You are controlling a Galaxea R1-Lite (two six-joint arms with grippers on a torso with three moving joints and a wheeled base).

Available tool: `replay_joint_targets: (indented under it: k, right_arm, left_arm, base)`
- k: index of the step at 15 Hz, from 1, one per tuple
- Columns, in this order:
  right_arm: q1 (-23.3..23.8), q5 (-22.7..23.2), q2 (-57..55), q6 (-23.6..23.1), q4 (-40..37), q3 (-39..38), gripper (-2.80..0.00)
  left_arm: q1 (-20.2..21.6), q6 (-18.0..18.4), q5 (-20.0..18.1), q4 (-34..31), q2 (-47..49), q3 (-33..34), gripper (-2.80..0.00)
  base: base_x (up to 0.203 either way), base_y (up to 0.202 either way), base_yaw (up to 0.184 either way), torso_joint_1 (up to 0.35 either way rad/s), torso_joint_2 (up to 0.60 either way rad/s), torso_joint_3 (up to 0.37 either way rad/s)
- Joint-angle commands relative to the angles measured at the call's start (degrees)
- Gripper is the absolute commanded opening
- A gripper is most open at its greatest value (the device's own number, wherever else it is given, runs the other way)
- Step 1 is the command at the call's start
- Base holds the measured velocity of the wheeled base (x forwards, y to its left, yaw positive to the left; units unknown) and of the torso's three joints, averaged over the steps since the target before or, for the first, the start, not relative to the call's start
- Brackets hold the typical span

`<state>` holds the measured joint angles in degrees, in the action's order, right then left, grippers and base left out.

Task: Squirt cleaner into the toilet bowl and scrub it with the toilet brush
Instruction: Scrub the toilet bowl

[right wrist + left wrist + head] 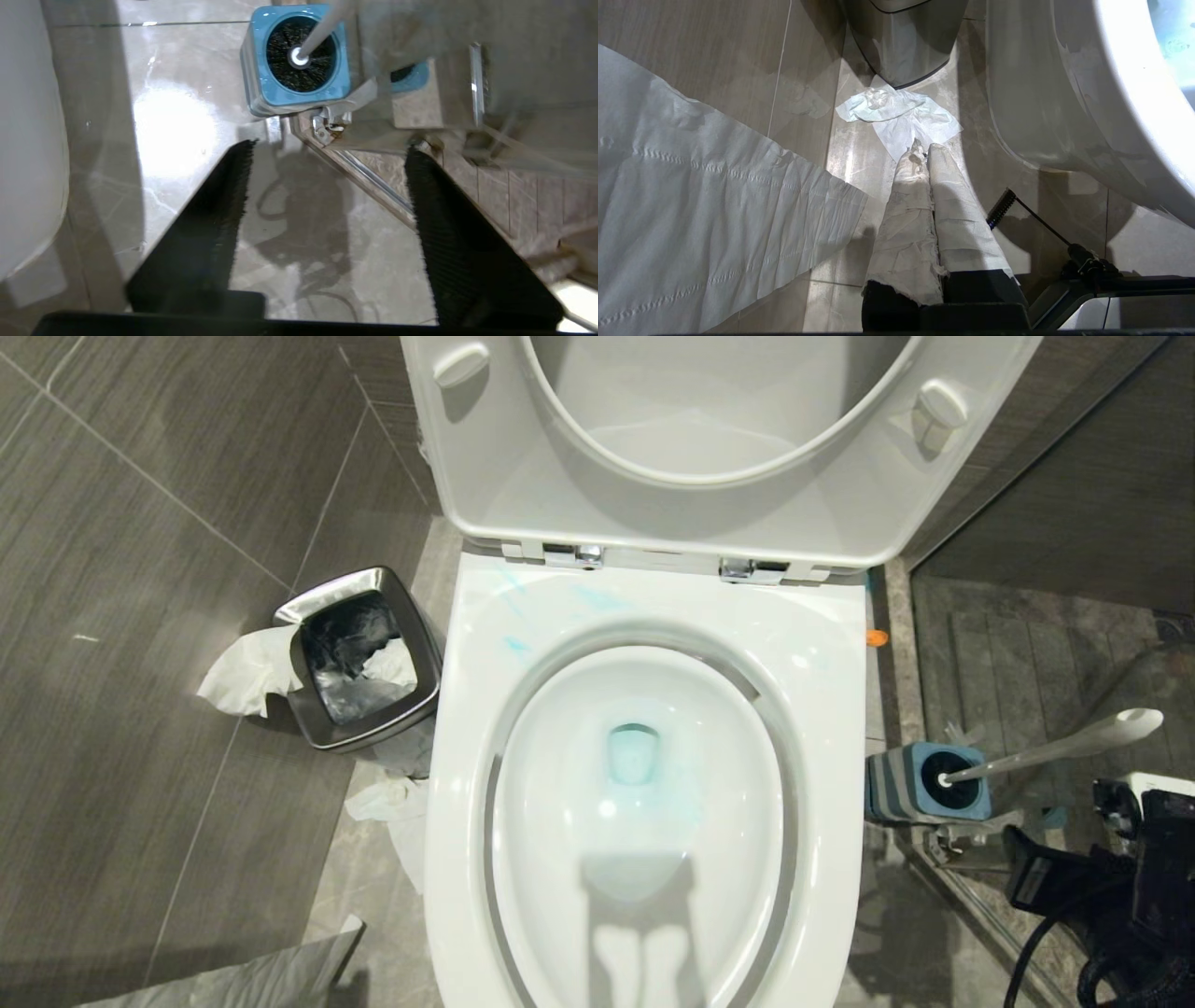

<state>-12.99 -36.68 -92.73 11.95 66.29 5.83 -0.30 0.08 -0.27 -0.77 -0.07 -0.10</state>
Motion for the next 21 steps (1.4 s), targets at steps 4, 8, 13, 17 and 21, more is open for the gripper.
replay_joint_targets:
  k: [4,8,13,17,21]
  right_arm:
    - [13.67,18.96,-0.87,-10.68,0.42,5.48,0.0]
    - [19.33,26.86,-0.7,-13.77,0.65,6.5,0.0]
    - [23.66,32.53,-4.65,-16.61,7.57,6.16,0.0]
    - [25.29,33.89,-14.2,-17.72,19.88,3.97,0.0]
    - [25.91,36.5,-15.8,-18.89,21.37,4.75,0.0]
  left_arm:
    - [-0.02,0.01,0.0,-0.02,0.07,0.01,-2.8]
    - [-0.05,0.01,0.0,-0.02,0.07,0.01,-2.8]
    - [0.02,0.01,0.0,-0.02,0.07,0.01,-2.8]
    - [0.04,0.01,0.0,-0.02,0.07,0.01,-2.8]
    - [0.01,0.01,0.0,-0.02,0.07,0.01,-2.8]
  base:
    - [0.0,0.0,0.0,0.0,0.0,0.0]
    - [0.0,0.0,0.0,0.0,0.0,0.0]
    - [0.0,0.0,0.0,0.0,0.0,0.0]
    - [0.0,0.0,0.0,0.0,0.0,0.0]
    - [0.0,0.0,0.0,0.0,0.0,0.0]
